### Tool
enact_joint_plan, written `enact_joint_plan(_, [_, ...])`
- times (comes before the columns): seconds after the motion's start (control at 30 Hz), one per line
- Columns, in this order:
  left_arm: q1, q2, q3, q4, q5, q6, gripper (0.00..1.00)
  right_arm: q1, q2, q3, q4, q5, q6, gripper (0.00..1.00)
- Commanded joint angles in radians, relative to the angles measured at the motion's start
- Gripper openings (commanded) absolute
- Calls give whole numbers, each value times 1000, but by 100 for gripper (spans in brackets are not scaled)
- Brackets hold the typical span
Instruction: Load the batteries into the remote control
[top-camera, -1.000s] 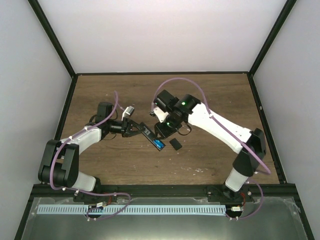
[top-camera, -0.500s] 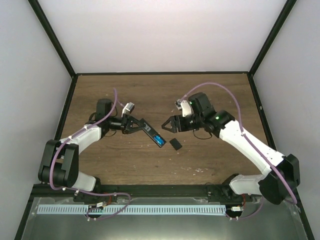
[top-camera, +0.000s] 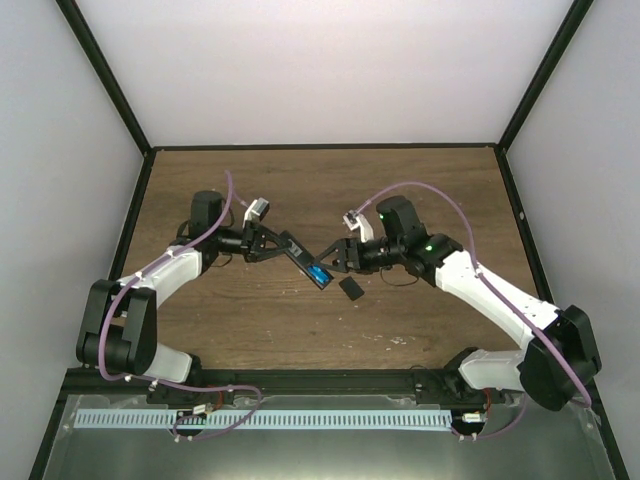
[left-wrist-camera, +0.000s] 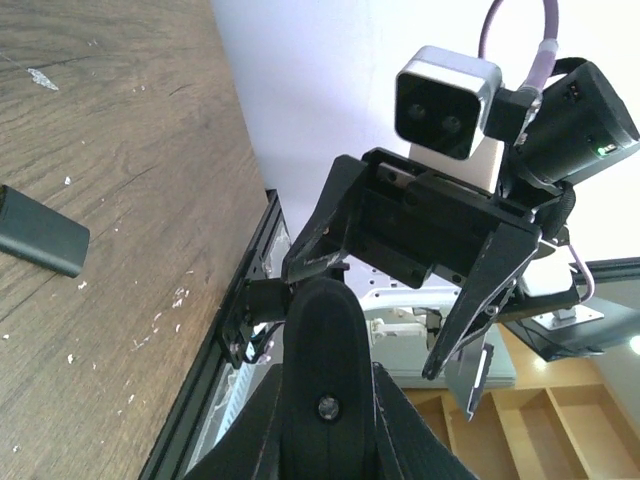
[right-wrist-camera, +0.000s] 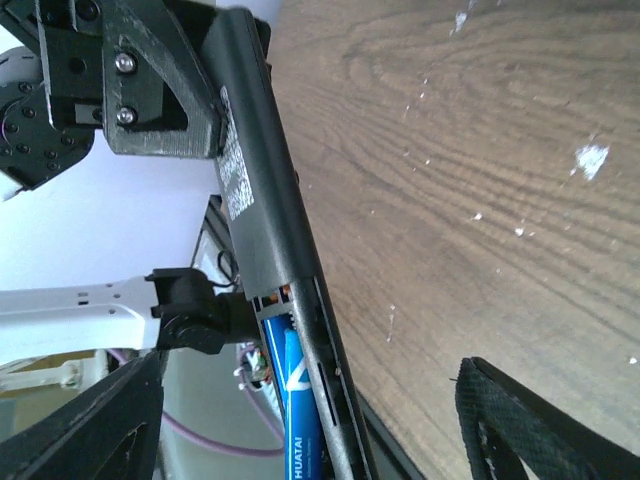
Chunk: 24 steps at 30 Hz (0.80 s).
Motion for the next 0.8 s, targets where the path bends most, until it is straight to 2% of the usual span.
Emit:
enact_joint_plan(0.0, [-4, -24, 28, 25, 25, -14, 0, -6, -12, -22, 65, -123, 57, 71])
enact_joint_plan(0.2, [-4, -29, 37, 36, 25, -29, 0, -5, -7, -24, 55, -170, 45, 67])
enact_joint_plan(0.47, [-4, -28, 38, 40, 25, -38, 0, -5, 5, -14, 59, -252, 33, 54])
enact_joint_plan(0.77, [-4, -30, 34, 107, 30, -105, 0, -5, -2, -15, 20, -264, -9, 48])
